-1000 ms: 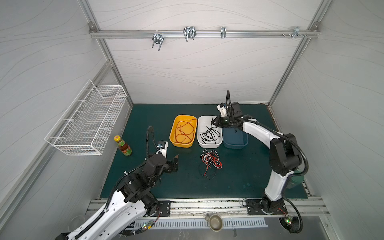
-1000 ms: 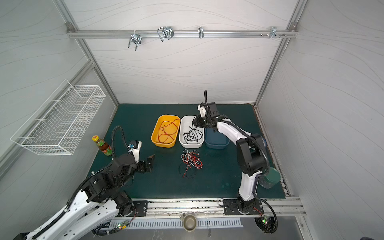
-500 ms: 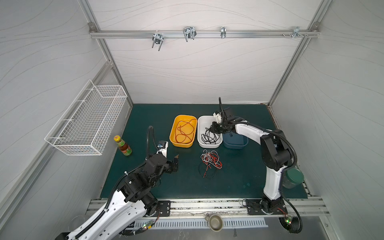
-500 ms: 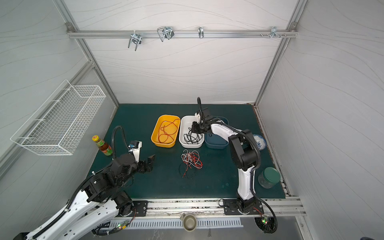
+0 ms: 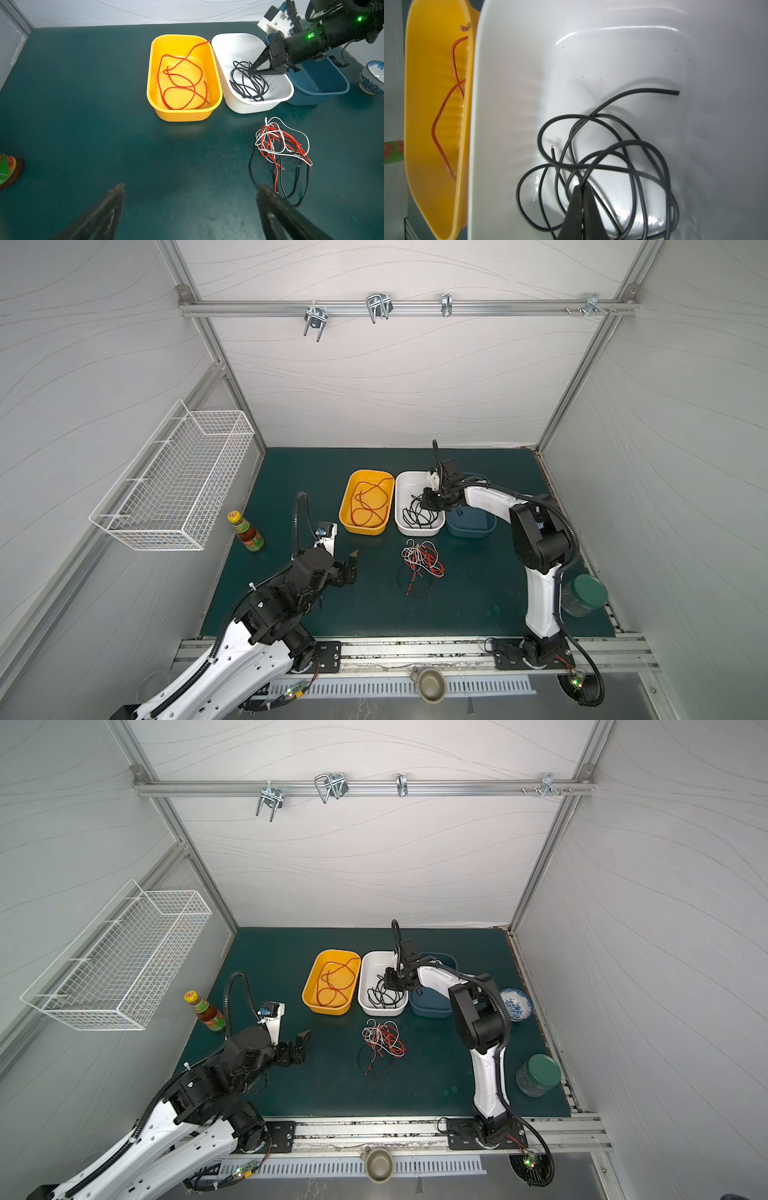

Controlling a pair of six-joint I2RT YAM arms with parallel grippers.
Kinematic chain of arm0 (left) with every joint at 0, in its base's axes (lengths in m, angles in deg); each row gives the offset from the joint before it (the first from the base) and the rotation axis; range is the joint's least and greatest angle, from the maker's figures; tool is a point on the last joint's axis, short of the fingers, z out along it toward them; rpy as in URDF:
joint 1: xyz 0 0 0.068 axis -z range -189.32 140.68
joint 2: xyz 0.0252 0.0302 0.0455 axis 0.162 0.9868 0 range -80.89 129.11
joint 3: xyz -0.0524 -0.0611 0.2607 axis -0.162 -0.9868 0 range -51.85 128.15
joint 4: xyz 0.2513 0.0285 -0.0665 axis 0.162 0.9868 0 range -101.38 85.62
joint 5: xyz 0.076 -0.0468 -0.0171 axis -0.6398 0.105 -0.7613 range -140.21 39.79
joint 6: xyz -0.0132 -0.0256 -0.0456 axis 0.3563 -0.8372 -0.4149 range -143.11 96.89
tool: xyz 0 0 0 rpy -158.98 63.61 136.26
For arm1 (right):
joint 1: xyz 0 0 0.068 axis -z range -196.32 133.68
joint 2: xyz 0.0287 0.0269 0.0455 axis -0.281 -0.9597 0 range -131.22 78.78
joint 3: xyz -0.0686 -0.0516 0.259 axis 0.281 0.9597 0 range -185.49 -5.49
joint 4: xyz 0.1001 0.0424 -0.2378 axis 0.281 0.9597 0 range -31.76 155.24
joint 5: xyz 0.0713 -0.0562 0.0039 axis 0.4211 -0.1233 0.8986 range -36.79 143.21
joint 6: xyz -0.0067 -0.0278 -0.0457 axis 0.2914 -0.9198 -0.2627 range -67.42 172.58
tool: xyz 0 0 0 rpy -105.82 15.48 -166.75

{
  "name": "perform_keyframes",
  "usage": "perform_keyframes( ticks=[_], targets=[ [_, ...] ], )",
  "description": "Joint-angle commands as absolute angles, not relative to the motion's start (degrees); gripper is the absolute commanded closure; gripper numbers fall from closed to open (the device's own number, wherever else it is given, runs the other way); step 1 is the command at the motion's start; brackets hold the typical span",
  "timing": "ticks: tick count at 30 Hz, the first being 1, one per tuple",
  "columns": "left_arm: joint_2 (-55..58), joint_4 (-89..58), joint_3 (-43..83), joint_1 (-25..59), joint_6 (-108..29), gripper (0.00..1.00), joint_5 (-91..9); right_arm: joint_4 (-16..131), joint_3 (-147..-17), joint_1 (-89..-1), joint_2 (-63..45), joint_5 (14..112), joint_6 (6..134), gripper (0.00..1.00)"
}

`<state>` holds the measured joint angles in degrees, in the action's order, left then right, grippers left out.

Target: Untangle the cables

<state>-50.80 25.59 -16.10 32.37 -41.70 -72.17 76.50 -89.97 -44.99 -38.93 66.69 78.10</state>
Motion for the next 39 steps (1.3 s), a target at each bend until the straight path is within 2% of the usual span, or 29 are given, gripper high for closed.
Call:
perform_keyframes(
  ticks=[1,10,17,28,32,39],
  targets=[
    [-50.74,22.75,-15.99,32.56,-41.35,0.00,-71.93,78.53,-91.88,-45.41,-38.16,66.08,77.91,0.98],
    [-50.48,22.62,-16.08,32.47,-41.27,0.00,-71.44,81.55,-94.01,-45.84,-34.74,65.24,78.26,0.74],
    [-50.32,22.58,-16.12,32.51,-41.22,0.00,-71.41,83.53,-94.33,-45.91,-30.97,63.68,77.59,0.62],
    [-49.61,23.18,-15.76,32.75,-41.26,0.00,-70.74,84.60,-85.08,-47.77,-16.16,62.87,76.80,0.43],
    [-48.39,23.65,-15.31,32.90,-41.15,0.00,-69.94,82.62,-77.20,-51.16,-8.44,63.87,75.63,0.42],
    [-47.32,24.16,-14.75,33.14,-41.47,0.00,-68.42,81.36,-63.45,-60.03,4.02,59.71,74.93,0.42]
  ],
)
